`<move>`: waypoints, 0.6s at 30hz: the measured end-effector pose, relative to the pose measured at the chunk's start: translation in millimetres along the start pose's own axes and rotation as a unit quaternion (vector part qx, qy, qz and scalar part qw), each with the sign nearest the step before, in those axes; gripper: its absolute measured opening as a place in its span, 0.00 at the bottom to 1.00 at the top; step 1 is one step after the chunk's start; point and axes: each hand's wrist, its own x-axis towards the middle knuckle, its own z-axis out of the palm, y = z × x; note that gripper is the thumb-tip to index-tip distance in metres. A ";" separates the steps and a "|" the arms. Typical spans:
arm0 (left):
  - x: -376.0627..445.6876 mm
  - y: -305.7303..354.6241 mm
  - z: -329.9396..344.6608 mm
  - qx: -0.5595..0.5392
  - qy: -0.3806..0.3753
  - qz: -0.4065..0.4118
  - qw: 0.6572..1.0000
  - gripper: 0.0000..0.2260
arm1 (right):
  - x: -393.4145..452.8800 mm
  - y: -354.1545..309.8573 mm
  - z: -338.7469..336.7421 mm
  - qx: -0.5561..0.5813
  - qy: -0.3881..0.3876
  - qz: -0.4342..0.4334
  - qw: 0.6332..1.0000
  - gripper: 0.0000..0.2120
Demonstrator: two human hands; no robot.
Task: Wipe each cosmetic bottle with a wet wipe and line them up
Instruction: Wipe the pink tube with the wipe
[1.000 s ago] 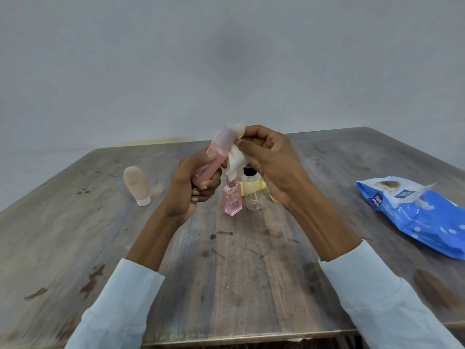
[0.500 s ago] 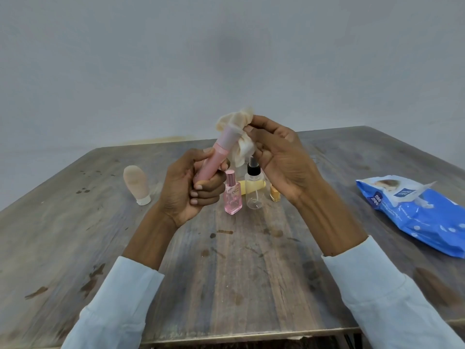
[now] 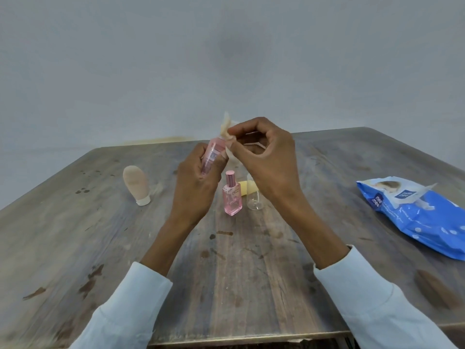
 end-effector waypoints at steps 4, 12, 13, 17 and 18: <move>1.3 -3.2 -4.3 0.093 0.023 0.077 0.992 0.12 | 1.8 1.2 0.3 -0.124 0.029 -0.133 0.983 0.05; 0.6 -10.7 -12.2 0.244 0.040 0.196 0.949 0.15 | -2.1 12.3 6.2 -0.266 0.024 -0.212 0.940 0.07; 0.3 -10.1 -12.9 0.253 0.040 0.209 0.944 0.15 | -0.8 13.4 4.6 -0.272 0.032 -0.203 0.940 0.07; -0.8 -9.4 -12.7 0.273 0.071 0.228 0.932 0.12 | -0.8 13.3 4.3 -0.293 0.041 -0.192 0.936 0.07; -0.8 -9.9 -13.3 0.275 0.082 0.233 0.929 0.11 | -2.2 12.8 6.3 -0.296 0.033 -0.200 0.934 0.07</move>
